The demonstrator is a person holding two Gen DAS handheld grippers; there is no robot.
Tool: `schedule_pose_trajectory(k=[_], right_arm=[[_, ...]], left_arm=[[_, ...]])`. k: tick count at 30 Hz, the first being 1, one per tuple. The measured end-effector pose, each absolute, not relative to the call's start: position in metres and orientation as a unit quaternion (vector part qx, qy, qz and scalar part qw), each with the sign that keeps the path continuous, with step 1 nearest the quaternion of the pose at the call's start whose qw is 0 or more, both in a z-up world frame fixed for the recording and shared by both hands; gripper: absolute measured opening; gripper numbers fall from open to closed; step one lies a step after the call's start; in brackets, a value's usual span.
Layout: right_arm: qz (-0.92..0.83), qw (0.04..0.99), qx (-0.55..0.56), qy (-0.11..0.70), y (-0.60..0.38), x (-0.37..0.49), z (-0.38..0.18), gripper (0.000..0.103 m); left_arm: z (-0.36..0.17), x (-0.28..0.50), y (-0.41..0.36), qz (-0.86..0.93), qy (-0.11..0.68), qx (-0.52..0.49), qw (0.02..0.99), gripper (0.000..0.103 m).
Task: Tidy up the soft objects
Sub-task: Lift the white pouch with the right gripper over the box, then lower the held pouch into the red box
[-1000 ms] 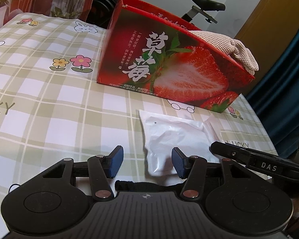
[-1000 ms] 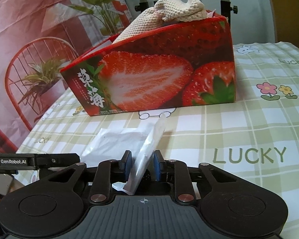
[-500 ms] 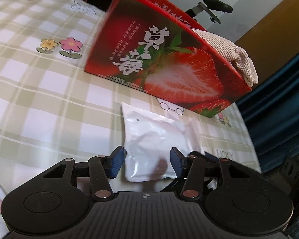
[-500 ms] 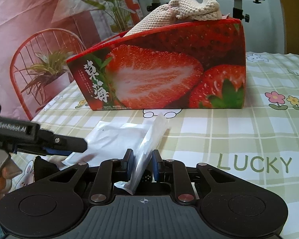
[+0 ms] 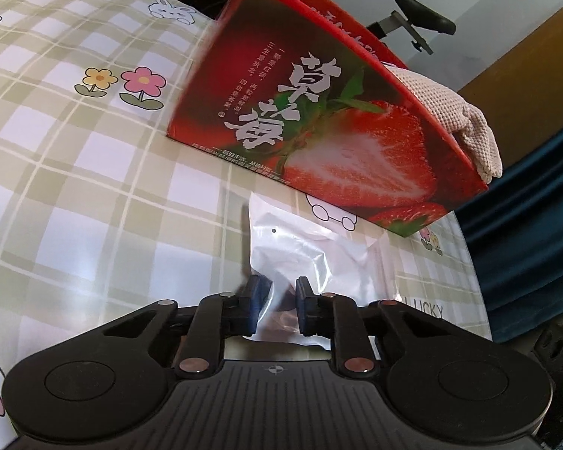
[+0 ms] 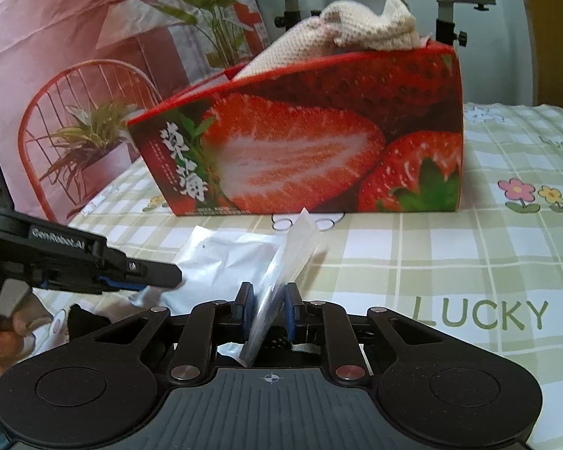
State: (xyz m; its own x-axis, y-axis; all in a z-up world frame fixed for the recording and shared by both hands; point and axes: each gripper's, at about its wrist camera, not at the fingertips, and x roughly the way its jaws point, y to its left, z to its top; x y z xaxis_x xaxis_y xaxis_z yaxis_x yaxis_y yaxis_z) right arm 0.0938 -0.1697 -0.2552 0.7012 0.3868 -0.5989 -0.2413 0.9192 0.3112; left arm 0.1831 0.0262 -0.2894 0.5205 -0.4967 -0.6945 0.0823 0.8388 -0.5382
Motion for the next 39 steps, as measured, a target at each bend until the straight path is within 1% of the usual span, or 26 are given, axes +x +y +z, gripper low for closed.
schedule_pose_trajectory(k=[5, 15, 22, 28, 31, 33, 35, 39], right_arm=[[0.172, 0.924, 0.101, 0.326, -0.169, 0.089, -0.244, 0.015], [0.174, 0.941, 0.097, 0.275, -0.171, 0.084, -0.207, 0.015], [0.183, 0.954, 0.08, 0.224, -0.172, 0.088, -0.164, 0.015], [0.188, 0.961, 0.064, 0.194, -0.174, 0.109, -0.128, 0.015], [0.189, 0.961, 0.062, 0.191, -0.176, 0.125, -0.116, 0.015], [0.192, 0.957, 0.076, 0.202, -0.178, 0.141, -0.11, 0.015], [0.191, 0.955, 0.086, 0.209, -0.179, 0.158, -0.108, 0.015], [0.183, 0.957, 0.062, 0.217, -0.171, 0.188, -0.109, 0.015]], left_arm=[[-0.283, 0.178, 0.028, -0.177, 0.447, -0.224, 0.848, 0.019], [-0.239, 0.166, 0.03, -0.206, 0.389, -0.212, 0.872, 0.019], [-0.196, 0.165, 0.029, -0.228, 0.339, -0.198, 0.891, 0.019], [-0.164, 0.176, 0.026, -0.239, 0.304, -0.191, 0.902, 0.019], [-0.155, 0.189, 0.025, -0.238, 0.297, -0.19, 0.905, 0.019], [-0.151, 0.2, 0.024, -0.237, 0.294, -0.186, 0.907, 0.023], [-0.153, 0.216, 0.025, -0.235, 0.297, -0.191, 0.906, 0.024], [-0.155, 0.241, 0.024, -0.22, 0.299, -0.189, 0.909, 0.024]])
